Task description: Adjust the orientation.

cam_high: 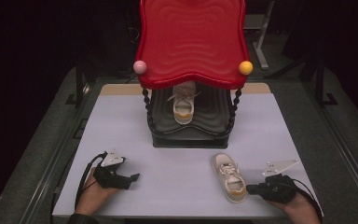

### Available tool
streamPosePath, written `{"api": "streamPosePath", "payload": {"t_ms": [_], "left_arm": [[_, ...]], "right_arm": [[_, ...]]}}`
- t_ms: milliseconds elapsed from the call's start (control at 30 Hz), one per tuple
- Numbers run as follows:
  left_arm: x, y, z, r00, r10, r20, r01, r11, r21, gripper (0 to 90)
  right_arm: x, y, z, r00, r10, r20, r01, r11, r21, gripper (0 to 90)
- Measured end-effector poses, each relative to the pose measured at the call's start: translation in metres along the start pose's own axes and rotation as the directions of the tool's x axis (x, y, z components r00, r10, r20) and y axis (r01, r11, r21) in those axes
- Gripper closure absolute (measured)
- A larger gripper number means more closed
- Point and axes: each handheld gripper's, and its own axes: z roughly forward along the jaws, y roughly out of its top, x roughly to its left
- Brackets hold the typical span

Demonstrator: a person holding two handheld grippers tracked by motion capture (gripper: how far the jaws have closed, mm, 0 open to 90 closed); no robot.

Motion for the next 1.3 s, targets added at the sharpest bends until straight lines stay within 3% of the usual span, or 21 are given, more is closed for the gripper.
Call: {"api": "streamPosePath", "payload": {"t_ms": [500, 667, 800, 867, 1067, 1167, 1300], "left_arm": [[0.0, 0.0, 0.0, 1.0, -0.001, 0.001, 0.001, 1.0, -0.001, 12.8], [0.0, 0.0, 0.0, 1.0, -0.002, 0.001, 0.002, 1.0, -0.001, 12.8], [0.0, 0.0, 0.0, 1.0, -0.003, -0.001, 0.003, 1.0, -0.003, 12.8], [0.0, 0.0, 0.0, 1.0, -0.002, 0.0, 0.002, 1.0, -0.003, 12.8], [0.0, 0.0, 0.0, 1.0, -0.002, 0.0, 0.002, 1.0, -0.003, 12.8], [0.0, 0.0, 0.0, 1.0, -0.002, 0.0, 0.002, 1.0, -0.003, 12.8], [0.0, 0.0, 0.0, 1.0, -0.002, 0.0, 0.002, 1.0, -0.003, 12.8]], "right_arm": [[0.022, 0.024, 0.024, 0.9941, -0.088, -0.064, 0.09, 0.996, 0.026, 89.0], [0.023, 0.025, 0.025, 0.9939, -0.094, -0.059, 0.095, 0.995, 0.023, 86.3], [0.019, 0.025, 0.013, 0.9964, -0.066, -0.054, 0.064, 0.998, -0.029, 81.5], [0.018, 0.026, 0.006, 0.9961, -0.051, -0.072, 0.046, 0.997, -0.069, 76.2], [0.023, 0.04, -0.015, 0.9911, -0.068, -0.115, 0.045, 0.981, -0.19, 64.7], [0.029, 0.05, -0.015, 0.9852, -0.101, -0.139, 0.07, 0.975, -0.21, 62.1], [0.036, 0.058, -0.004, 0.9753, -0.126, -0.181, 0.092, 0.978, -0.186, 59.5]]}}
